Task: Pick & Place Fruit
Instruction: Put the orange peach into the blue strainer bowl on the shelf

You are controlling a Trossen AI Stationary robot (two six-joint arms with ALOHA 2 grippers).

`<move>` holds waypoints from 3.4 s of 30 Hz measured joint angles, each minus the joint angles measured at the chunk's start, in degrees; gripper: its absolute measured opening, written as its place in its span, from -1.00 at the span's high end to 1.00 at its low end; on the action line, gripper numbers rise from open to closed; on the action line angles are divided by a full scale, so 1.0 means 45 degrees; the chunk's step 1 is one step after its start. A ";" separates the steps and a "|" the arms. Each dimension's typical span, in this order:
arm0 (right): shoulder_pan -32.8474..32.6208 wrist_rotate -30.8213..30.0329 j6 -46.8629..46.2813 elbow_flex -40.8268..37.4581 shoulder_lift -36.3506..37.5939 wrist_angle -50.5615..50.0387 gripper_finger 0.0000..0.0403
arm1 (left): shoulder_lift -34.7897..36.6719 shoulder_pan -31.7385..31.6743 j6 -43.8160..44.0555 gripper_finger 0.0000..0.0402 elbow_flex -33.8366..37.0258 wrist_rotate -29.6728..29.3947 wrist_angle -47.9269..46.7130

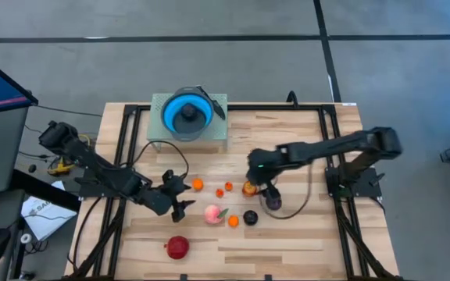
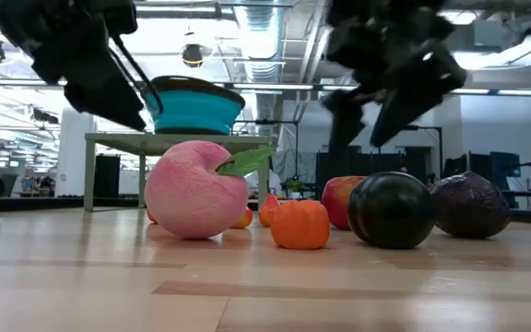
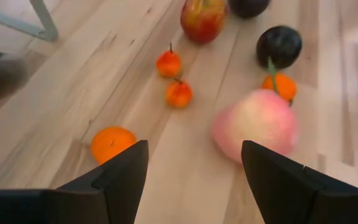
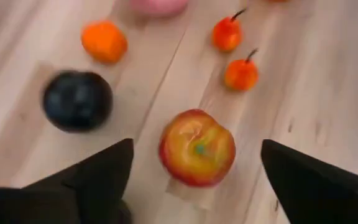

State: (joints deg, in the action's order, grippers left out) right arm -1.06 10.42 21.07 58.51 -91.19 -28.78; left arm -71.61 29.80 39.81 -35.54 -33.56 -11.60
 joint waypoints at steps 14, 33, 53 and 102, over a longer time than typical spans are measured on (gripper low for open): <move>-0.0722 -0.1338 0.4613 0.2892 -0.3923 -0.2281 -0.78 | -0.0262 0.0019 0.0602 -0.10 0.0758 0.0014 0.0391; -0.0738 -0.0873 0.3420 0.3991 -0.3882 -0.4936 -0.33 | -0.0262 0.0019 0.0583 -0.04 0.1022 0.0028 0.1194; 0.3465 0.1335 0.0146 1.3018 -0.4736 0.1015 -0.32 | -0.0262 0.0018 0.0559 -0.02 0.1022 0.0026 0.1717; 0.5241 0.0663 -0.0027 1.6701 -0.9152 -0.3833 -0.71 | -0.0258 0.0005 -0.0117 -0.02 0.1017 -0.0214 0.2416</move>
State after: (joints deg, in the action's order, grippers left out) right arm 22.52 13.41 20.95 133.67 -132.38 -46.03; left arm -72.77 29.82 39.29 -30.96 -34.52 -0.73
